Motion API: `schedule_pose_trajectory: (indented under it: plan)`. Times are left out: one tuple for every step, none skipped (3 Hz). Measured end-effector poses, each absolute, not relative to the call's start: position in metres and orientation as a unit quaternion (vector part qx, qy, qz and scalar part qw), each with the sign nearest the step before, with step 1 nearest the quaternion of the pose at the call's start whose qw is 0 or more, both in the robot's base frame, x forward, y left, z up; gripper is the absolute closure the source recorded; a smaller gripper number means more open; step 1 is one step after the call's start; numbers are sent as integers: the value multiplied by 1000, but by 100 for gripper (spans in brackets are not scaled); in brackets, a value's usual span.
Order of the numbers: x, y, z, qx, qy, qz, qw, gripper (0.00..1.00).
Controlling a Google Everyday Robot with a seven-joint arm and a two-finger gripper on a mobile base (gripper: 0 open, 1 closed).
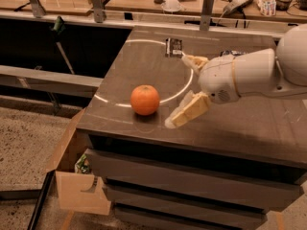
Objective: Move orange near rxbar chocolate
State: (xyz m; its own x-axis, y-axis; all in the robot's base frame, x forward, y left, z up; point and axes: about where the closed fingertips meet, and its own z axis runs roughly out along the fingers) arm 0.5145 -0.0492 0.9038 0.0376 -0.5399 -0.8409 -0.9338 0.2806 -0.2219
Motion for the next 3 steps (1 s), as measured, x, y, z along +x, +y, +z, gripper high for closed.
schedule_pose_trajectory:
  plan:
    - [522, -36, 891, -550, 666, 234, 447, 0]
    - [524, -10, 874, -546, 663, 285, 425, 0]
    - [527, 4, 864, -547, 655, 311, 418, 0]
